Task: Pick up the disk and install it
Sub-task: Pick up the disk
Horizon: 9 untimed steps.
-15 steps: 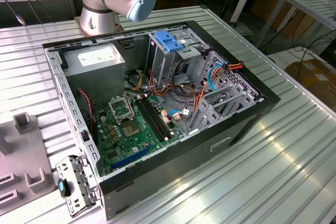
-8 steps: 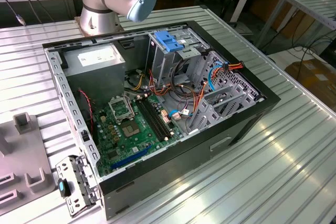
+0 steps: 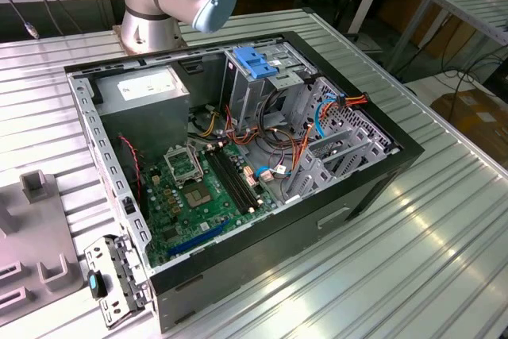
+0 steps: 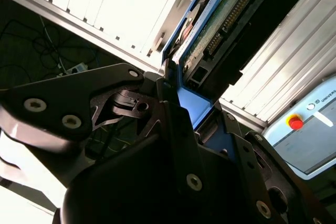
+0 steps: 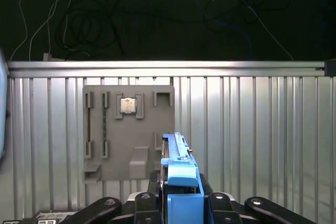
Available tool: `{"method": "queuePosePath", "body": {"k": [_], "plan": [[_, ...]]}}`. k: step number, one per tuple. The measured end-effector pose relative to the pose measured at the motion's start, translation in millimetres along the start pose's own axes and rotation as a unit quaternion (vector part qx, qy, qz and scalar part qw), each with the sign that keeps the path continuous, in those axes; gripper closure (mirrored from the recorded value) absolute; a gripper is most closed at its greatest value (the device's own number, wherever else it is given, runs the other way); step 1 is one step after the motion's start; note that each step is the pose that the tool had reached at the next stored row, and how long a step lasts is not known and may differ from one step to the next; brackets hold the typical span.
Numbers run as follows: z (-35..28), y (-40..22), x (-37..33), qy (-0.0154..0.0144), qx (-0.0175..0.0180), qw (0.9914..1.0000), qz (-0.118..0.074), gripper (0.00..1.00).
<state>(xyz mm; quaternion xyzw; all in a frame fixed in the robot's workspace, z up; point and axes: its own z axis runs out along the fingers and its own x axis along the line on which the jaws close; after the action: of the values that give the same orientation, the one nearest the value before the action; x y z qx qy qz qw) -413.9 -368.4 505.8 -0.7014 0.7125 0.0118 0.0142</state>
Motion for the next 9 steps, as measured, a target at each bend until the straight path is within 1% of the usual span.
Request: {"method": "queuePosePath", "body": {"k": [9], "plan": [[0.0,-7.3,-0.1,0.0000,0.0000,1.00000,0.000,0.63]]}}
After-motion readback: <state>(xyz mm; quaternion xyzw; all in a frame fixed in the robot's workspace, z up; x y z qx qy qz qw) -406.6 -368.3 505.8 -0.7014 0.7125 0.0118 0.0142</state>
